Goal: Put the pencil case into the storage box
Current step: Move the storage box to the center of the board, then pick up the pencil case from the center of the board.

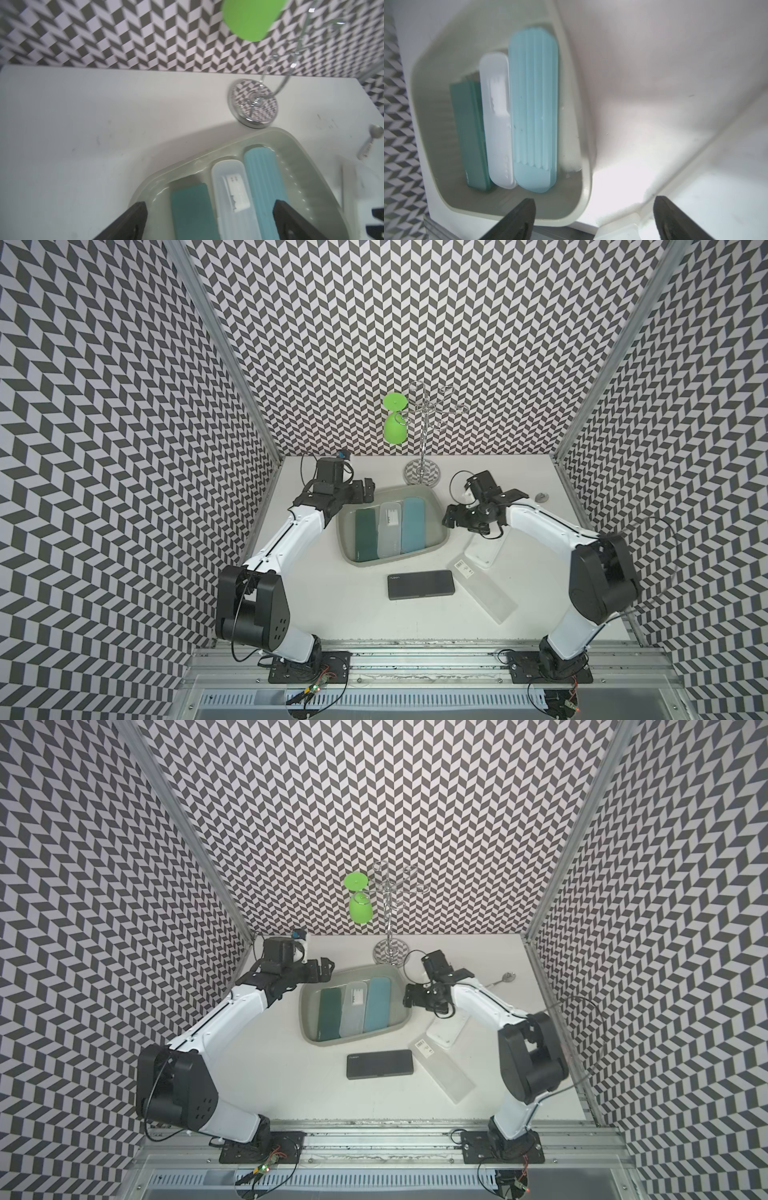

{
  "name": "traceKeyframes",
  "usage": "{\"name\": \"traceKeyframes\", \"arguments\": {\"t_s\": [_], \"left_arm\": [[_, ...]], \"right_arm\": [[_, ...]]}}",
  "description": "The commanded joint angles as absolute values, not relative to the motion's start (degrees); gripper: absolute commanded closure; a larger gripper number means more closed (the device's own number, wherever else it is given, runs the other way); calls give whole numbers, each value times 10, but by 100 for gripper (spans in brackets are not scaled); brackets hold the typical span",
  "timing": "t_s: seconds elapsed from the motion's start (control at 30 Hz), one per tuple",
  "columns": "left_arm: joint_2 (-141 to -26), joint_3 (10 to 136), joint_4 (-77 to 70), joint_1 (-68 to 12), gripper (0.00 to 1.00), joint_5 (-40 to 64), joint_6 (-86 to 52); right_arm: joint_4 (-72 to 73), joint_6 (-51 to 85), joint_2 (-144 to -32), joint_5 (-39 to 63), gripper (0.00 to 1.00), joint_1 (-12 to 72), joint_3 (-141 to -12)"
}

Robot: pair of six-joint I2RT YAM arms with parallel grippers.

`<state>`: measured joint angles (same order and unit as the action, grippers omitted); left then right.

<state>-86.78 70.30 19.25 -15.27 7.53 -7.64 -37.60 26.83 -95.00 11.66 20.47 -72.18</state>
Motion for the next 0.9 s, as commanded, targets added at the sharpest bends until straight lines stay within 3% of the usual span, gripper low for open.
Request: {"name": "traceKeyframes", "arguments": {"t_s": [0.0,0.1,0.4,0.87], "left_arm": [[-872,716,235,-224,0,139,45],[-886,712,280,-306,0,147,161],[-873,650,314,-452,0,145,308],[-885,533,285,-531,0,103,389]], "right_arm": [[-409,253,-901,84,0,156,-678],[-412,248,-884,92,0,111,-633],[-401,233,-835,109,0,78,-549],[-366,238,-816,155,0,54,-502]]}}
